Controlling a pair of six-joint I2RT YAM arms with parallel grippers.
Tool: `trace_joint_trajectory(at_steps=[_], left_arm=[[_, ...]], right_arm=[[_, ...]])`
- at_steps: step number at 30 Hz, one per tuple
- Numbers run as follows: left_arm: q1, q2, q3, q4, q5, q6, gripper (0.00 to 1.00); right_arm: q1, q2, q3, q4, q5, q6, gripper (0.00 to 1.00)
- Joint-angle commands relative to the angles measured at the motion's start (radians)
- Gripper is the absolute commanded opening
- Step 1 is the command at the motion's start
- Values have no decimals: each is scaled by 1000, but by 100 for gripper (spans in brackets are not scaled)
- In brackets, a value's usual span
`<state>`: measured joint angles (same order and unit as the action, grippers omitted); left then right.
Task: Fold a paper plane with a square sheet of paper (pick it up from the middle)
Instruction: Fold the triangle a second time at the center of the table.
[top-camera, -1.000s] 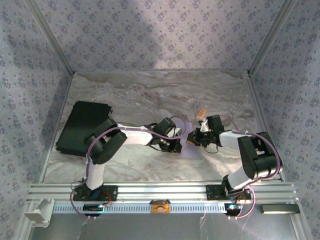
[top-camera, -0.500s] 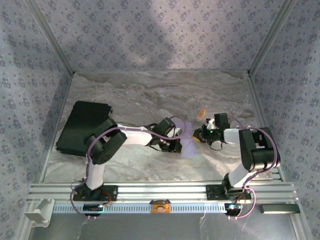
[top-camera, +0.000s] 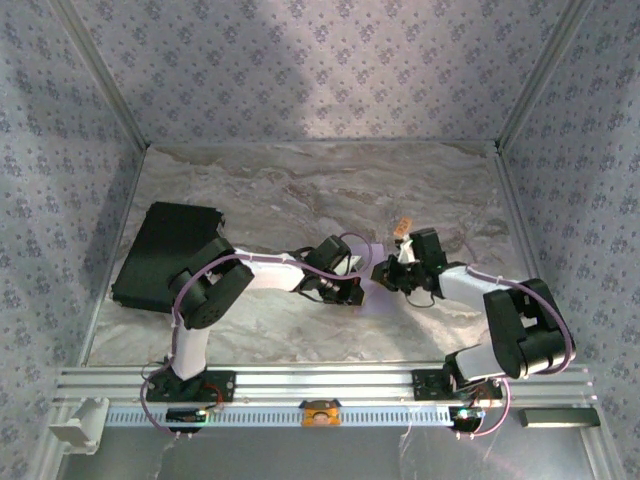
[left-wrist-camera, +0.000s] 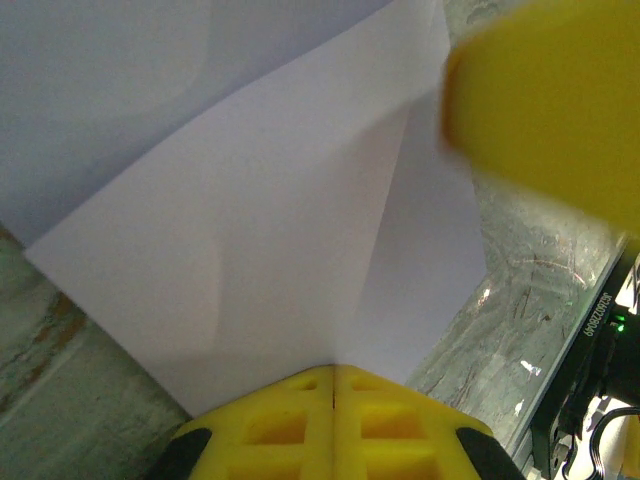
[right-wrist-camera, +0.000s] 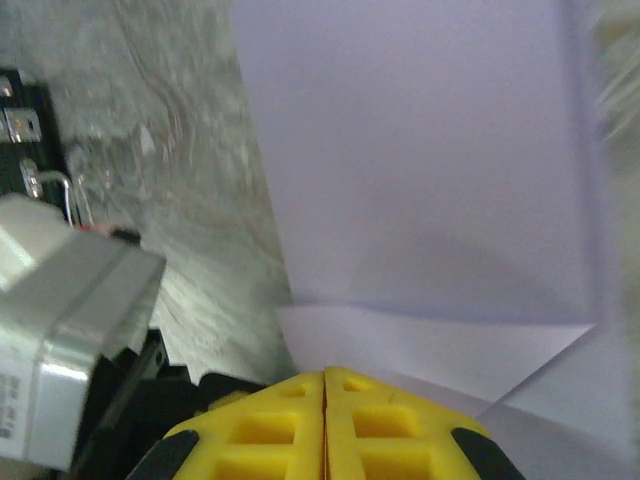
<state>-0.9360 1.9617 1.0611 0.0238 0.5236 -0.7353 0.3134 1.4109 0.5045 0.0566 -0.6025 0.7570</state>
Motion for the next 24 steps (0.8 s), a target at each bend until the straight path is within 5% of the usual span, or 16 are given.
trace_joint_trajectory(at_steps=[1, 24], left_arm=[[5, 20, -32, -85, -80, -1, 0], [-7, -76, 3, -73, -53, 20, 0]], right_arm=[[34, 21, -28, 31, 6, 50, 9], [40, 123, -93, 33, 79, 22, 5]])
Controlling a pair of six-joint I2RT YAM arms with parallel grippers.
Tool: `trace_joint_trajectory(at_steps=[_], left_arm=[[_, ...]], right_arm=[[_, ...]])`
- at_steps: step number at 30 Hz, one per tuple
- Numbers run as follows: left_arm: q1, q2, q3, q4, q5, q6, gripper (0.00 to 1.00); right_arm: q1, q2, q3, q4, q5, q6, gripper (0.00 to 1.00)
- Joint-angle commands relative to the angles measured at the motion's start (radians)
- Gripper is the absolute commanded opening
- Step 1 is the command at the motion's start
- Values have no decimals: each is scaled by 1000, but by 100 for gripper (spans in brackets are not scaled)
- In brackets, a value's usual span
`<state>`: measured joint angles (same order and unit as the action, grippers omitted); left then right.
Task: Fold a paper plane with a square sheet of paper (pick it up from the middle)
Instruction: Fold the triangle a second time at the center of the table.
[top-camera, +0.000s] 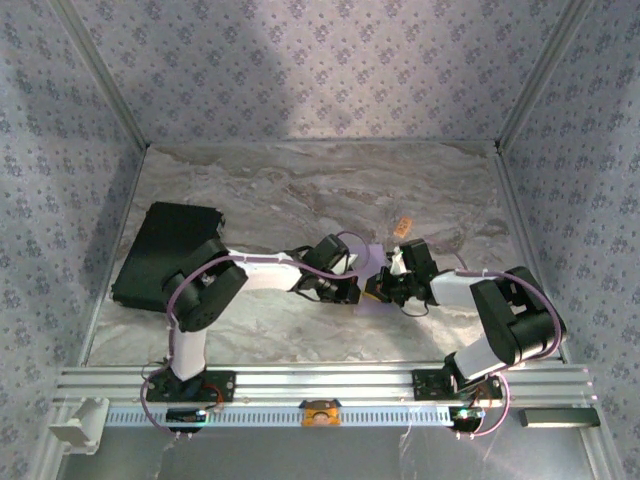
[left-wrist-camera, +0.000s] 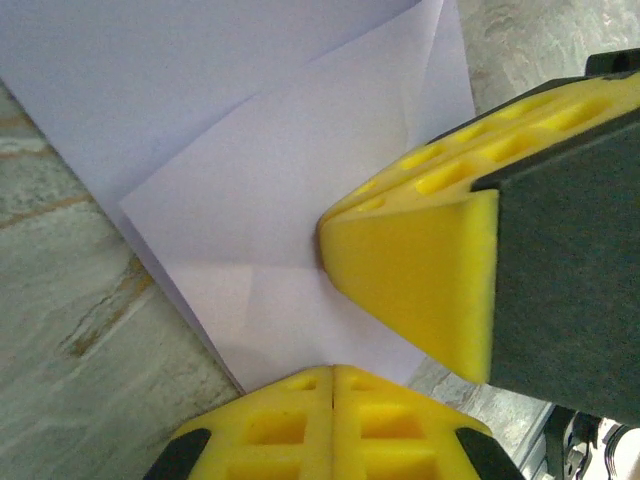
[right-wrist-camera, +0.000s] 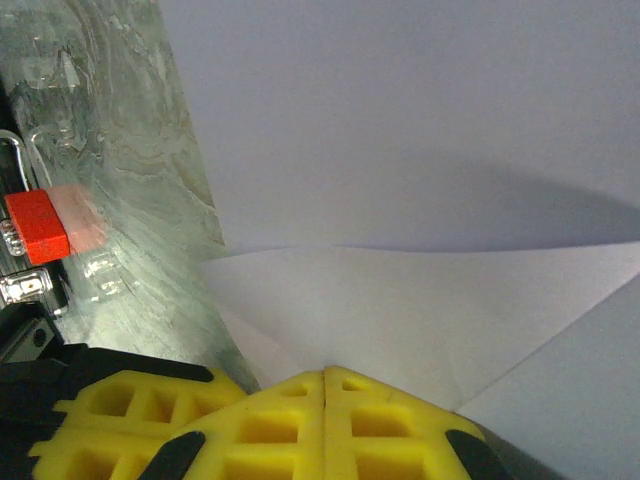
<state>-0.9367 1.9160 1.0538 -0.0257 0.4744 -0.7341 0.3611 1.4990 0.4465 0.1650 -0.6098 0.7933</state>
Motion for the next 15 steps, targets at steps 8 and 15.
trace_joint_trajectory(at_steps=[8, 15], left_arm=[[-17, 22, 26, -1, 72, 24, 0], [-24, -18, 14, -20, 21, 36, 1]], right_arm=[[-7, 36, -35, -73, 91, -15, 5], [-8, 40, -35, -71, 91, -13, 5]])
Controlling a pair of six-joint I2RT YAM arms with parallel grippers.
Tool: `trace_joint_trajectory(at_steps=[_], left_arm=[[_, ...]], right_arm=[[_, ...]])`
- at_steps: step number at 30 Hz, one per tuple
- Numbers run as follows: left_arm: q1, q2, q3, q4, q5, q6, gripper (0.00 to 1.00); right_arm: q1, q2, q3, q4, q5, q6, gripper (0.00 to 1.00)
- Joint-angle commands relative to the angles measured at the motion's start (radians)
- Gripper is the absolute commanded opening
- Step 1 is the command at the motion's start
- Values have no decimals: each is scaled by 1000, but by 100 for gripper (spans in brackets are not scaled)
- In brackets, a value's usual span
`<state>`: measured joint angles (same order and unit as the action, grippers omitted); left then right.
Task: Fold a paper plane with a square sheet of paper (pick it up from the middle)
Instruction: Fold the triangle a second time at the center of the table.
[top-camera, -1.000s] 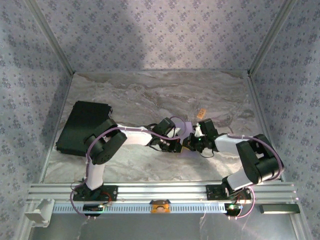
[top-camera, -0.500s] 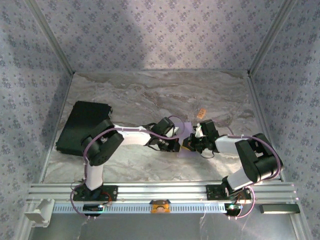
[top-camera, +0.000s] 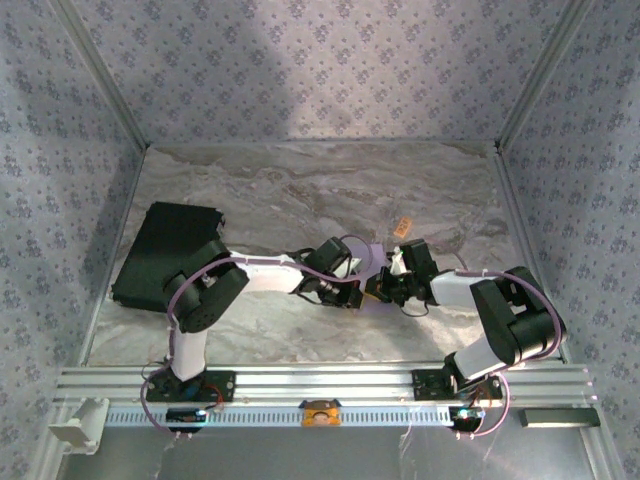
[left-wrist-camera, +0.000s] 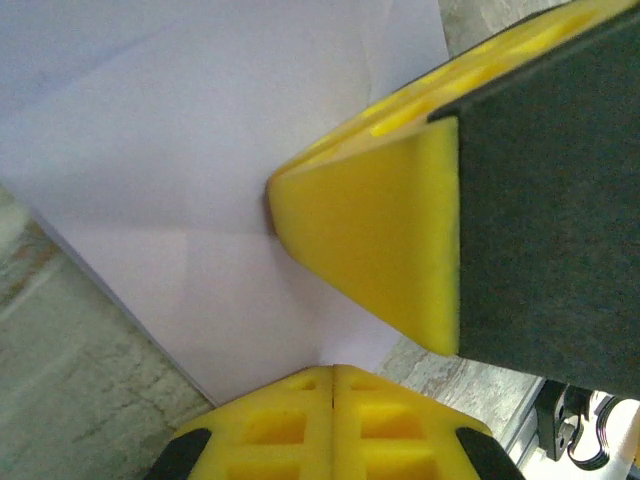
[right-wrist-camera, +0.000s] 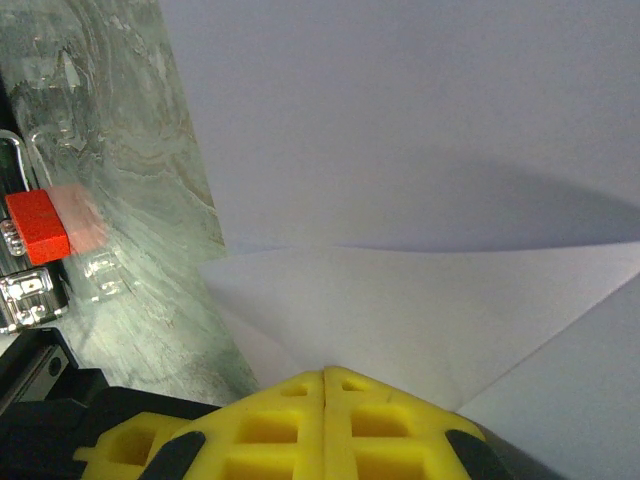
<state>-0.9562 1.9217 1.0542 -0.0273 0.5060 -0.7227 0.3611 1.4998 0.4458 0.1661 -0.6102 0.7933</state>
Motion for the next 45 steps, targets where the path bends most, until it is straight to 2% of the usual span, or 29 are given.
trace_joint_trajectory(at_steps=[1, 9, 13, 32, 38, 45], left_arm=[[-6, -24, 19, -21, -11, 28, 1], [-14, 20, 35, -18, 2, 33, 2], [-14, 38, 33, -79, -19, 57, 1], [-19, -85, -101, -141, -3, 122, 2], [-17, -140, -76, -106, -21, 107, 2], [9, -71, 35, -77, -11, 75, 2]], right_arm=[[-7, 39, -35, -71, 94, -14, 5], [-7, 39, -35, -73, 98, -11, 5], [-8, 42, -36, -75, 98, -14, 5], [-12, 47, -34, -75, 98, -17, 5], [-12, 46, -30, -72, 91, -14, 5], [-13, 48, -29, -61, 80, -7, 5]])
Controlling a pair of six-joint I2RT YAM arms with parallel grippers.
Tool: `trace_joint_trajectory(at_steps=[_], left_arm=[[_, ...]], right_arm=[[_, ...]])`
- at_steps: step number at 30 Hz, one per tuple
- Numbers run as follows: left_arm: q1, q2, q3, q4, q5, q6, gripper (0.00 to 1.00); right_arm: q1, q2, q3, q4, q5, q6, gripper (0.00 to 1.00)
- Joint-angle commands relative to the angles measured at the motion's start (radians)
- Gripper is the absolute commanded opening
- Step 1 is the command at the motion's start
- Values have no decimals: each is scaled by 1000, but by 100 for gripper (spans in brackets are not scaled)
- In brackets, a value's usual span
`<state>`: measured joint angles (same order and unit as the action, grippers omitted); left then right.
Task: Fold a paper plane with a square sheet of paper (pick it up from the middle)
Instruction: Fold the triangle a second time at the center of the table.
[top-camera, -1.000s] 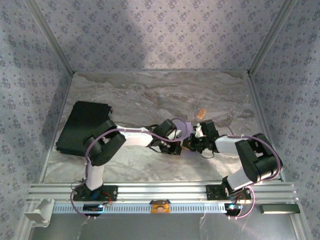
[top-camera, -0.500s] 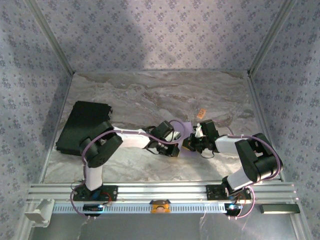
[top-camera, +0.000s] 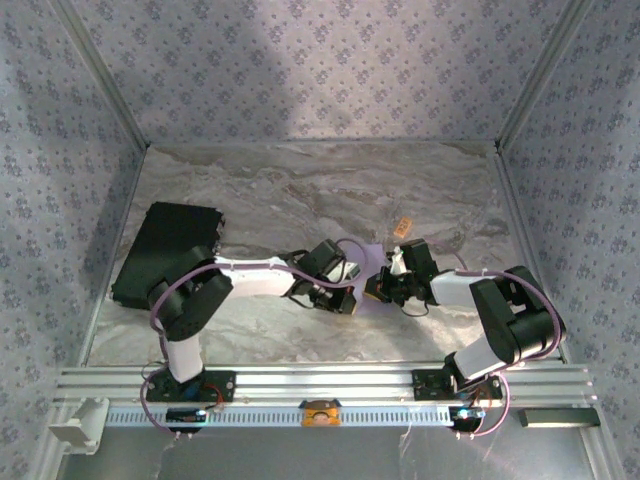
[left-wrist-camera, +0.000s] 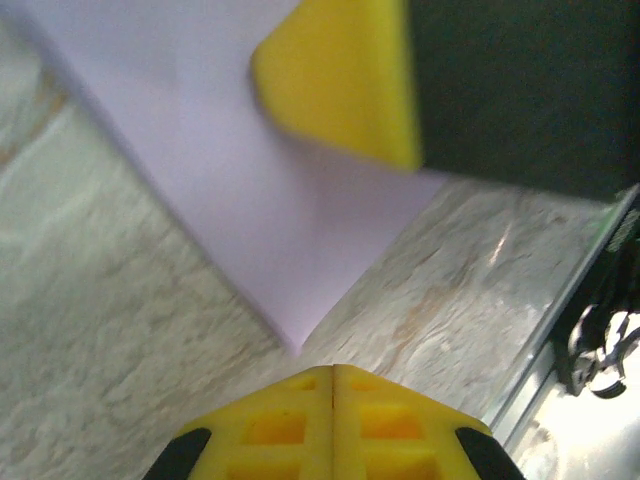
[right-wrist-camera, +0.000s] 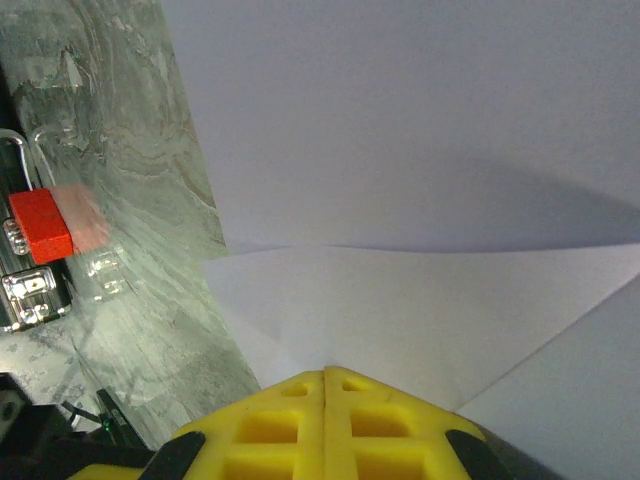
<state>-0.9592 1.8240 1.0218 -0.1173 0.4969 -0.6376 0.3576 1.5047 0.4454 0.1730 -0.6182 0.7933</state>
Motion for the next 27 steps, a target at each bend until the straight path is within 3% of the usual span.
trace_joint_trajectory(at_steps=[1, 8, 18, 27], left_arm=[[16, 43, 85, 4, -4, -9, 2], [37, 137, 132, -62, -3, 33, 1], [36, 171, 60, -56, -12, 31, 0], [31, 161, 28, -19, -10, 9, 0]], right_arm=[[-10, 42, -27, -67, 86, -7, 5], [-18, 48, 3, -91, 71, -16, 4], [-35, 30, 53, -147, 75, -48, 4], [-181, 80, 7, 19, 9, -70, 5]])
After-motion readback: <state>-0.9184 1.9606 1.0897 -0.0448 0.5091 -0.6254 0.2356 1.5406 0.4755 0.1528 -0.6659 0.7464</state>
